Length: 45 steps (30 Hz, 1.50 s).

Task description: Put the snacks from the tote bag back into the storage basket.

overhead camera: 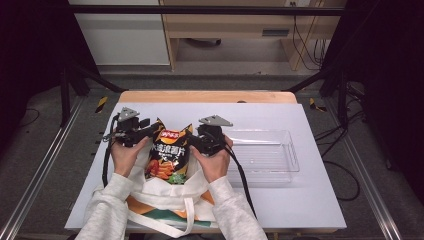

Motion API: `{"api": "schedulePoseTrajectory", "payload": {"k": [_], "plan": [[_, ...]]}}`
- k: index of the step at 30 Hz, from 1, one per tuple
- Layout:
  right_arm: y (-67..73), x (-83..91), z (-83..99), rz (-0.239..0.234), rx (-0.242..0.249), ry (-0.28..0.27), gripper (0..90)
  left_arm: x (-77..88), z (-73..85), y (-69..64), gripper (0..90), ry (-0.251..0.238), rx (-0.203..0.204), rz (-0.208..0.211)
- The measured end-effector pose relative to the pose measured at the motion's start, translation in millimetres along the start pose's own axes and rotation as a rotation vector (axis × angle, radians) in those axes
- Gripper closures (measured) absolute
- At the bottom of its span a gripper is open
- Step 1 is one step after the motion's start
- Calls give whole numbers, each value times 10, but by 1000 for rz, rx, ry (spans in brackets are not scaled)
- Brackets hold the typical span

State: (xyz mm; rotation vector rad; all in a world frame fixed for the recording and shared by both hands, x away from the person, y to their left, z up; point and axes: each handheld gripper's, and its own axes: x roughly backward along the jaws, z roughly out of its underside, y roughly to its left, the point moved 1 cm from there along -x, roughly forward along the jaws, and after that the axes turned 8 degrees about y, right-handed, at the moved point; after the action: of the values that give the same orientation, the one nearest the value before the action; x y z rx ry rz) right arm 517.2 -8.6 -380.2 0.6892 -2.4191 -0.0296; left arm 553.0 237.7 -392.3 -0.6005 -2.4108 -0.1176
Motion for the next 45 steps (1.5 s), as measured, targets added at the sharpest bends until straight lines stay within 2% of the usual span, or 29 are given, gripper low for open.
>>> {"api": "schedulePoseTrajectory", "payload": {"k": [5,11,15,19,22,26,31,36,39,45], "plan": [[46,-109,-27,21,-5,24,475,-39,48,31,646,18,21,13],[27,-230,-12,25,-30,55,462,-64,108,33,720,36,18,31],[38,-274,-3,7,-38,71,453,-84,117,25,770,47,21,36],[64,-322,14,-22,-42,87,471,-92,120,12,811,61,16,19],[73,-340,16,-44,-52,88,490,-78,119,26,887,70,27,25],[70,-327,10,-51,-50,83,489,-57,118,21,900,66,26,29],[39,-249,-20,-48,-54,54,485,47,113,6,900,36,14,46],[1,-115,-60,-59,-53,4,497,253,113,-56,900,-18,-16,59],[4,-49,-65,-55,-44,-5,504,394,133,-96,900,-46,-37,65],[118,65,-51,-130,-23,-14,543,596,196,-163,900,-82,-62,61]]}}
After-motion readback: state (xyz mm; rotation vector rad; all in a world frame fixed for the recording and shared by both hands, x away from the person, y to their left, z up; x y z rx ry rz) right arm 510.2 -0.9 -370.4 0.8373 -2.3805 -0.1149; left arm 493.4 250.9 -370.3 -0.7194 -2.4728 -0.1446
